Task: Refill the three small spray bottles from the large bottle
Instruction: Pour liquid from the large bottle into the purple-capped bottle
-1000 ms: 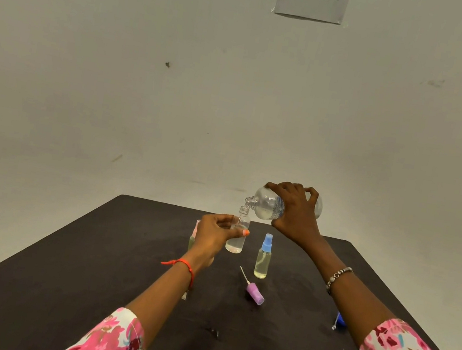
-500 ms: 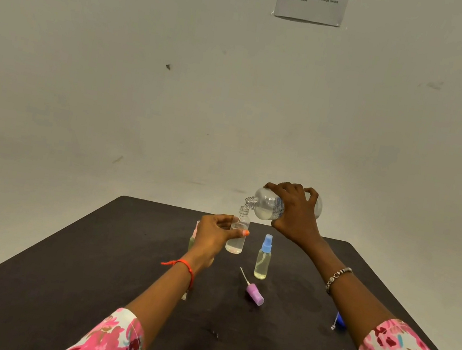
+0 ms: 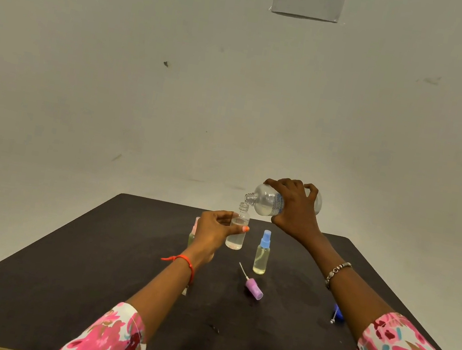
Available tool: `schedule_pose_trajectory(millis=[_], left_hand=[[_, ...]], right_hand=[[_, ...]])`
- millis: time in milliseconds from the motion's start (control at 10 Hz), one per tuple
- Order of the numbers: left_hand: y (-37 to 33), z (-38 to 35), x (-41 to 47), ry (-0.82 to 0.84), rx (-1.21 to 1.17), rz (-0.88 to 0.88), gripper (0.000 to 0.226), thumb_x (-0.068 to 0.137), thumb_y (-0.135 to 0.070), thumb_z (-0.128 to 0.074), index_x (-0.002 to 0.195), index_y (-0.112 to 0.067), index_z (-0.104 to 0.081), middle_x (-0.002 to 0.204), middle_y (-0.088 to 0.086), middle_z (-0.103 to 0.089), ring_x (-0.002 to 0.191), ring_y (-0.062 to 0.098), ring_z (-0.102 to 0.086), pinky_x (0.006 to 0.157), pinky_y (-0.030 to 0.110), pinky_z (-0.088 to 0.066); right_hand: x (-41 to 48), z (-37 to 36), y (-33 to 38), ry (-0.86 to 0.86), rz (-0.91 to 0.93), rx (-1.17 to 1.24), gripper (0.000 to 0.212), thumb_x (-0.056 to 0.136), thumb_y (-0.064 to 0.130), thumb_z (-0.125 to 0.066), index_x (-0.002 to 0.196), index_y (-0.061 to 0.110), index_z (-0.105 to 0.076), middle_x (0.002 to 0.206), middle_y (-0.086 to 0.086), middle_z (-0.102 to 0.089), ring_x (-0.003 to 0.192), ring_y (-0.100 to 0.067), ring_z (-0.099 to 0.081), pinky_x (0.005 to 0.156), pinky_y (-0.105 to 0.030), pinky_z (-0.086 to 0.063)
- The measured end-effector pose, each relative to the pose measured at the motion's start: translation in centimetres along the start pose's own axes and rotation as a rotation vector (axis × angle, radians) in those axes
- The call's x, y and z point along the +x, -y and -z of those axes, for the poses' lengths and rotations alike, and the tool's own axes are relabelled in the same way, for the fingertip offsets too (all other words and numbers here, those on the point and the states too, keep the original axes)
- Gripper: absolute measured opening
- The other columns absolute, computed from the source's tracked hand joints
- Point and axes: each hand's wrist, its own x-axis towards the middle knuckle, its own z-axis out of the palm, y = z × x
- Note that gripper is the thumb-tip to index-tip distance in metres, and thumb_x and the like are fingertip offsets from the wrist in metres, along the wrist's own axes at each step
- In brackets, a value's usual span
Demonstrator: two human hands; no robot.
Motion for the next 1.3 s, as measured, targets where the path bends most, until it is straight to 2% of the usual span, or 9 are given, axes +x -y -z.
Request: schedule_pose_trajectory(millis=[200,400,600,800,1000,1100,1300], left_hand=[[-0.03,-0.04,-0.14,0.001,0.002,0.005,0.049,0.070,-0.006,-0.076,0.116,-0.002,-0.060,0.120,0.012,-0.063,0.112,0.024,-0.058,0.096,0.032,-0.047],[-0.17,-0.19,-0.40,0.007,-0.002,-0.002,0.048,0.071,-0.004,-0.075,0.116,-0.001,-0.060,0.119,0.013,-0.064,0.098,0.015,-0.056,0.090,0.027,-0.046],[-0.20,-0.29,-0.34,0.013,0.003,-0.004,0.047,0.071,-0.005,-0.075,0.116,-0.002,-0.060,0.121,0.013,-0.063,0.097,0.014,-0.055,0.089,0.028,-0.046],[-0.12,-0.39,-0.33,0.013,0.006,-0.009,0.046,0.072,-0.006,-0.074,0.116,-0.003,-0.060,0.122,0.013,-0.063,0.109,0.021,-0.058,0.091,0.030,-0.047],[-0.02,-0.47,-0.34,0.016,0.012,-0.003,0.047,0.072,-0.006,-0.074,0.117,-0.004,-0.060,0.122,0.012,-0.062,0.106,0.018,-0.057,0.091,0.030,-0.047],[-0.04,-0.42,-0.37,0.017,0.005,0.007,0.048,0.072,-0.006,-0.074,0.118,-0.003,-0.059,0.122,0.013,-0.062,0.114,0.025,-0.057,0.095,0.034,-0.047],[-0.17,-0.51,-0.65,0.015,0.021,0.005,0.049,0.074,-0.006,-0.073,0.120,-0.004,-0.058,0.124,0.013,-0.061,0.114,0.024,-0.056,0.089,0.028,-0.045]], right_hand=[[-0.13,0.20,0.03,-0.003,0.002,-0.008,0.067,0.061,0.008,-0.071,0.124,0.022,-0.053,0.117,-0.006,-0.059,0.115,-0.027,-0.049,0.100,-0.046,-0.019],[-0.14,0.24,-0.01,-0.006,0.003,-0.012,0.067,0.061,0.008,-0.070,0.123,0.023,-0.053,0.116,-0.006,-0.059,0.114,-0.027,-0.050,0.100,-0.047,-0.019],[-0.13,0.27,-0.13,-0.011,0.005,-0.024,0.067,0.061,0.008,-0.071,0.123,0.023,-0.053,0.116,-0.006,-0.060,0.113,-0.027,-0.050,0.099,-0.047,-0.020],[-0.15,0.47,-0.23,-0.004,0.002,-0.024,0.066,0.062,0.008,-0.070,0.124,0.023,-0.053,0.117,-0.006,-0.059,0.115,-0.026,-0.049,0.100,-0.046,-0.018],[-0.20,0.32,-0.34,0.001,0.002,-0.025,0.066,0.062,0.009,-0.071,0.124,0.023,-0.052,0.117,-0.006,-0.059,0.115,-0.027,-0.049,0.100,-0.047,-0.019],[-0.20,0.23,-0.34,-0.001,0.000,-0.027,0.066,0.062,0.009,-0.070,0.124,0.023,-0.052,0.117,-0.006,-0.059,0.115,-0.027,-0.049,0.100,-0.047,-0.019],[-0.30,0.24,-0.28,-0.002,0.003,-0.021,0.066,0.062,0.009,-0.072,0.124,0.022,-0.053,0.118,-0.008,-0.059,0.116,-0.029,-0.049,0.100,-0.048,-0.020]])
